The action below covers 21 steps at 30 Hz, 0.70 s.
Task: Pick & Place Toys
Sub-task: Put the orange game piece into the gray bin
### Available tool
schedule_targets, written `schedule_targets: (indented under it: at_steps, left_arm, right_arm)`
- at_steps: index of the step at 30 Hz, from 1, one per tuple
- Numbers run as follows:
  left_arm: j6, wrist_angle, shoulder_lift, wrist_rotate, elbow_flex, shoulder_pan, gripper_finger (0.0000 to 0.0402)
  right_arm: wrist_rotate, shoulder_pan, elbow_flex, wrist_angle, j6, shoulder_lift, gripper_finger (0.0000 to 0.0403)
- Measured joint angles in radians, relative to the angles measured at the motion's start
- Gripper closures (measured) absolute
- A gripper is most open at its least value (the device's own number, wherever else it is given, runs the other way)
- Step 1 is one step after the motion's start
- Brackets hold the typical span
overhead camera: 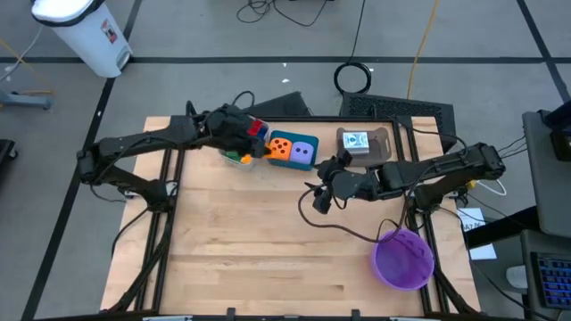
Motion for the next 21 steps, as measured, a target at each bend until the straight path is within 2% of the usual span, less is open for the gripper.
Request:
schedule_targets:
  at_steps: [3,8,13,17,21]
  left_arm:
    - [0.032,-0.147,-0.022,-0.093,0.0,0.04,0.0257]
    - [0.073,-0.264,-0.023,-0.216,0.0,0.093,0.0257]
    - [0.125,-0.271,0.013,-0.301,0.0,0.129,0.0257]
    - [0.148,-0.263,0.057,-0.349,0.0,0.158,0.0257]
    - [0.158,-0.228,0.113,-0.36,0.0,0.18,0.0257]
  right_arm:
    - [-0.001,0.0,0.0,0.007,0.005,0.0,0.014]
    - [0.0,0.0,-0.006,0.017,0.02,0.0,0.014]
    - [-0.001,0.0,-0.09,0.089,0.031,0.0,0.014]
    - [-0.009,0.0,-0.175,0.142,0.106,-0.005,0.014]
    - [-0.107,0.0,-0.249,0.179,0.125,-0.003,0.014]
